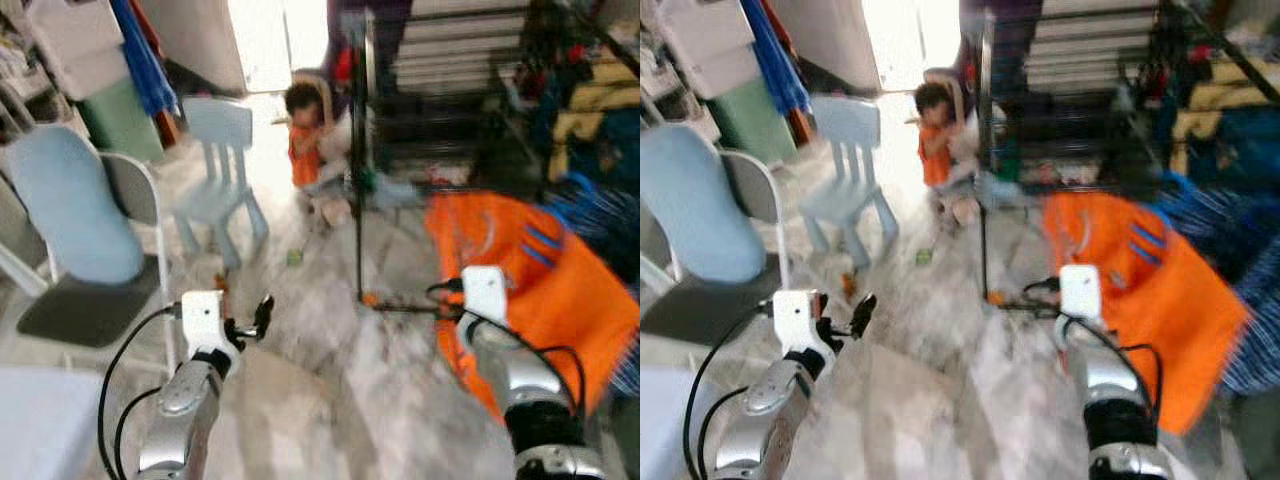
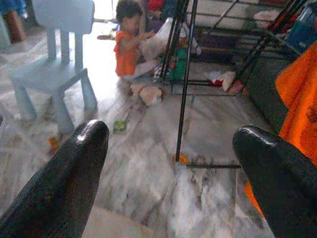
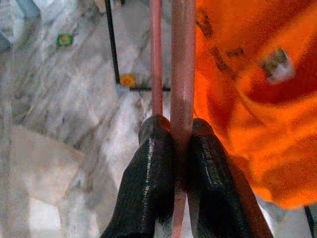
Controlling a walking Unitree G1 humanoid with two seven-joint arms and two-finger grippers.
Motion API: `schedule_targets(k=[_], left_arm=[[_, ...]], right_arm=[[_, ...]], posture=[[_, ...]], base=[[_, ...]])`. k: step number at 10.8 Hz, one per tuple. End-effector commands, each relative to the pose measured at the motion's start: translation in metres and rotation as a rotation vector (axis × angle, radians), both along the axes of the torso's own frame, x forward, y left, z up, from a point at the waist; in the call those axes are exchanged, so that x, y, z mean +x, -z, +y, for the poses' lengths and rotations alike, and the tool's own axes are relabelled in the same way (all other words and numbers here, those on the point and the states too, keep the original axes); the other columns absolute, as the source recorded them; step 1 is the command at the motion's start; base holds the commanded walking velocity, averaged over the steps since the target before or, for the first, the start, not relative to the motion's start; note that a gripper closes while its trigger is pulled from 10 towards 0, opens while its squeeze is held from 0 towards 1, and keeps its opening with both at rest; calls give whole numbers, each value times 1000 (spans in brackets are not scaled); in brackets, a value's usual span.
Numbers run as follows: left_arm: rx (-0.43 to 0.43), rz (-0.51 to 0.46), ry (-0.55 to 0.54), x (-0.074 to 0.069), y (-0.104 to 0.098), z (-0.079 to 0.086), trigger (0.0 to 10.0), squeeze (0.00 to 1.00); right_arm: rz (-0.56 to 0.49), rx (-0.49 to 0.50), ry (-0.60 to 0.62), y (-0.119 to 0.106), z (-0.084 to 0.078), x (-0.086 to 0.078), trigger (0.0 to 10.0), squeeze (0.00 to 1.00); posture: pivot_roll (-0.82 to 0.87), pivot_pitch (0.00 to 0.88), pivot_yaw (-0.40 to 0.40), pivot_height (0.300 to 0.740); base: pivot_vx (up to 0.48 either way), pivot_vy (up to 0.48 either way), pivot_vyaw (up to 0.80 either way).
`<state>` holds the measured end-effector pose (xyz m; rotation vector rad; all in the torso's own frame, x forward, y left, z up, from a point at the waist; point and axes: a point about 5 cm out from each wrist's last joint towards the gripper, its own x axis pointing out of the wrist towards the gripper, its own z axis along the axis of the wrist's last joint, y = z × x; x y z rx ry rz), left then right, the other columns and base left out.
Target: Hang hanger
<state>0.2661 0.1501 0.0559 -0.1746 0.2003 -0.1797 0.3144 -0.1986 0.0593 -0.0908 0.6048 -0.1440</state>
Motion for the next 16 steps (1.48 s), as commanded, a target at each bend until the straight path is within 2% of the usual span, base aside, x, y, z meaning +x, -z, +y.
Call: schedule_targets(k=[1,2,5,7,8,10,12,14,16], left_arm=[[13,6,-27,-1,0,9,10000,0],[-19,-3,-18,-2,-3,6,10000,0],[-35,0,-9,-5,-2,4,10000,0],[-42,3,-5,-5,-2,3,10000,0],[-43,7,-4,-4,-2,2,10000,0],[-67,25,-7,-5,-1,0,10000,0],[-95,42,-8,-6,1,-2,10000,0],[-103,43,-7,-8,1,-3,10000,0],[-112,46,-26,-8,1,-1,10000,0]], right_arm=[[-34,22,-34,-9,12,8,10000,0],[-53,1,-51,-13,11,11,10000,0],[-57,25,-37,-19,6,19,10000,0],[-83,32,-73,-32,3,33,10000,0],[-74,37,-86,-35,5,38,10000,0],[21,133,-76,-26,13,40,10000,0],[92,211,14,-17,4,38,10000,0],[125,185,28,-13,-7,36,10000,0],[96,151,-24,-19,-4,43,10000,0]], posture=[[-120,0,89,740],[-118,0,87,740],[-111,0,85,740],[-110,0,84,740],[-110,0,83,740],[-109,0,73,740],[-103,0,63,740],[-93,0,43,740],[-90,0,39,740]], base=[[480,0,0],[0,0,0],[0,0,0],[0,0,0],[0,0,0],[0,0,0],[0,0,0],[0,0,0],[0,0,0]])
